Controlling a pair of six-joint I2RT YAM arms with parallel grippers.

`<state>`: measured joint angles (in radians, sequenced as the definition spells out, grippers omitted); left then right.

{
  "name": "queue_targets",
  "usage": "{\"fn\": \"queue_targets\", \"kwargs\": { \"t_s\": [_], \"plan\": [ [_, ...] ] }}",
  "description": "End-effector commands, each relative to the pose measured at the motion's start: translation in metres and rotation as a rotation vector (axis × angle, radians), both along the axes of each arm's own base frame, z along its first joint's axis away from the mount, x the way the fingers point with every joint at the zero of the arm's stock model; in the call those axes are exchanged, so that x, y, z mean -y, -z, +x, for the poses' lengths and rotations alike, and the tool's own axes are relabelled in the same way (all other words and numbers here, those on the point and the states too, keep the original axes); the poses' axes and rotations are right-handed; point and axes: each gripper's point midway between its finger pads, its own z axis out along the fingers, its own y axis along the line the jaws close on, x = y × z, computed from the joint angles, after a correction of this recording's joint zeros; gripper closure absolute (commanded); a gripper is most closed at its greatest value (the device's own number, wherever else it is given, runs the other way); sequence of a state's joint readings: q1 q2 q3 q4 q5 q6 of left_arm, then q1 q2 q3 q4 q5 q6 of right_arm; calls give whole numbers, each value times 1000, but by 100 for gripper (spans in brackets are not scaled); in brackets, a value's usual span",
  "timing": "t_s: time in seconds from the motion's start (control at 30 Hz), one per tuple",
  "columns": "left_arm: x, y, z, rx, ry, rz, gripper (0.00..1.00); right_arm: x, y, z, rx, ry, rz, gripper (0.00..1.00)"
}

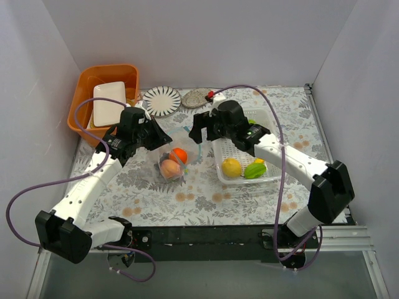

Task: Place the food in the zip-top bag and seal the zipper
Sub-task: Place the fake fruit in the zipper food storage bag, then pick up the fake fruit from the bin.

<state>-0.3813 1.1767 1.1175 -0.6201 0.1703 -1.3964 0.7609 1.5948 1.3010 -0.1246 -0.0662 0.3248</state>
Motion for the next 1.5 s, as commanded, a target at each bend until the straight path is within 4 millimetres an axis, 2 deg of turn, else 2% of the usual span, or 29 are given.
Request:
{"fn": "queue_targets", "kwargs": {
  "t_s": [0.0,0.03,0.13,0.2,0.27,0.37,0.43,0.47,0.5,0.53,0.6,0.7,0.8,0.97,1.1,1.27,1.47],
  "plan": [
    [-12,-35,6,113,-74,-13,100,77,-6,30,84,290,-73,2],
    [-13,-37,5,129,-78,-18,100,90,-8,32,91,325,-75,2],
    [-11,-34,6,116,-67,-19,100,132,13,48,26,437,-125,2],
    [-6,-25,6,82,-42,-18,100,161,31,56,-44,530,-185,2],
    [-3,-18,7,61,-30,-14,100,181,32,65,-28,618,-245,2],
    [1,-15,7,55,-15,-27,100,188,37,73,60,563,-324,2],
    [3,-15,8,52,-6,-38,100,192,46,80,36,545,-339,2],
    [4,-14,8,50,-5,-42,100,189,43,84,20,524,-325,2],
    [5,-14,8,47,-4,-45,100,196,61,87,-40,524,-358,2],
    [5,-14,7,47,-4,-48,100,199,69,87,-80,519,-377,2],
    [5,-12,7,41,-5,-47,100,204,77,92,-134,504,-388,2],
    [5,-11,4,37,-1,-47,100,209,88,97,-113,528,-380,2],
    [3,-8,3,31,0,-38,100,215,92,108,-110,557,-395,2],
    [3,-5,2,29,-2,-37,100,212,99,119,-113,528,-412,2],
    [4,-3,1,22,2,-40,100,215,111,128,-117,539,-447,3],
    [0,-2,0,24,-8,-24,100,224,111,146,-54,588,-449,6],
    [0,-1,-1,21,-5,-21,100,227,116,157,-45,607,-464,7]
  ]
}}
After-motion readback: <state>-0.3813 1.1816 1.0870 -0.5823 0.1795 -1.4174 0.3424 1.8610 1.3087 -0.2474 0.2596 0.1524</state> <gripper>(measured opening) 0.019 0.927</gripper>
